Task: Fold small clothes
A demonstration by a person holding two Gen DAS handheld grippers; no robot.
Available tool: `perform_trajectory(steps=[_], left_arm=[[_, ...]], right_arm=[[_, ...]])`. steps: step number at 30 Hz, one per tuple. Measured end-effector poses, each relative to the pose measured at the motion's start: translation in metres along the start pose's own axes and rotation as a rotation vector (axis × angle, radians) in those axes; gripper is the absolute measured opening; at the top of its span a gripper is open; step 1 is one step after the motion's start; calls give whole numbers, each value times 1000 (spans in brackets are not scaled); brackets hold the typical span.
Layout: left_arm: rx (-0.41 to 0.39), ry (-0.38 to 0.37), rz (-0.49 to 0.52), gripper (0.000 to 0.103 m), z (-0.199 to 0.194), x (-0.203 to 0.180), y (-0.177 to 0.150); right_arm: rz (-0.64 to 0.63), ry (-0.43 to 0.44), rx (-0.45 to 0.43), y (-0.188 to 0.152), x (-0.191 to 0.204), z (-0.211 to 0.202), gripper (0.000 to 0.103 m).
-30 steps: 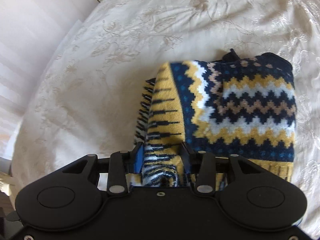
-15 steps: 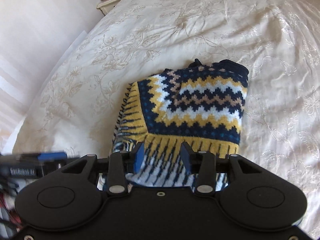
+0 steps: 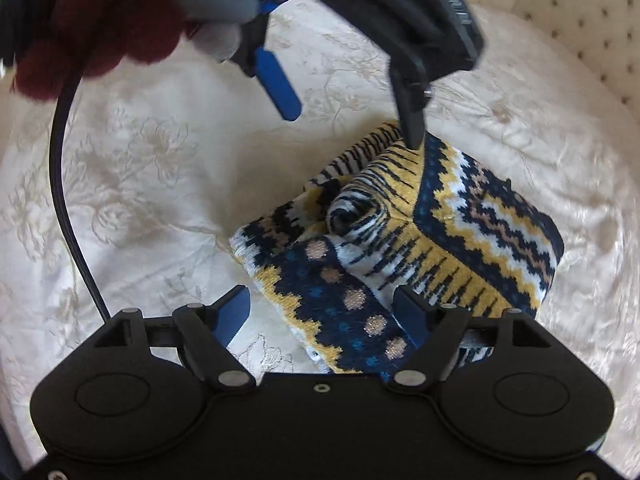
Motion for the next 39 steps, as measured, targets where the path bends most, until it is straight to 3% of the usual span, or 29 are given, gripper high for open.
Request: perform_trajectory(steps=[2,3,4,5,7,10,18,20,21,22,23,26,31,36,38,39], left_arm=[[19,-14,-2,88,3,-2,-1],[28,-21,-2,88,6,-4,-1],[37,-29,-2,88,8,-5,-2],[46,-41,-2,88,10,-7,-2],[61,-62,-6,88,15,-10,-3],[82,-94,-31,88,28,-13,-2],[93,-176,-120,85,64,-18,16],[97,-165,-98,71,71,-18,19],[93,-155,-86,55,73,-18,20],[84,-138,-75,26,74,-16,21],[71,-108,-60,13,73,-14,22],[34,-111,-2,14,61,-17,23],[-58,-122,188,15,21,-36,31],[1,-28,91,15,50,8,31],[6,15,72,18,62,22,28],[-2,34,68,25,64,26,27]], right_arm=[[-68,-35,28,-3,5,11,77],[-70,-35,29,-4,4,12,65],[-39,-25,29,-4,-1,12,37],[38,1,30,-4,-10,9,22],[215,36,-5,-2,-34,-2,21],[339,41,-53,-1,-57,-20,19],[365,76,-66,-2,-61,-27,17],[370,83,-62,-2,-58,-24,17],[370,85,-61,-3,-57,-22,17],[370,86,-59,-3,-56,-22,17],[369,87,-56,-3,-55,-21,17],[375,95,-54,-2,-55,-18,14],[390,141,-94,8,-52,-30,13],[375,210,-49,19,-30,2,13],[357,230,-4,19,-18,22,14],[343,244,19,18,-11,31,18]])
Point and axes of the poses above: each gripper's, at about its wrist camera, not at the fingertips, and z roughly the way its jaws point, x to its left, y to its top, the point moved 9 cm from there along z, roughly the way its jaws point, and after that the axes turned 1 degree about -y, right-handed, at the moved point
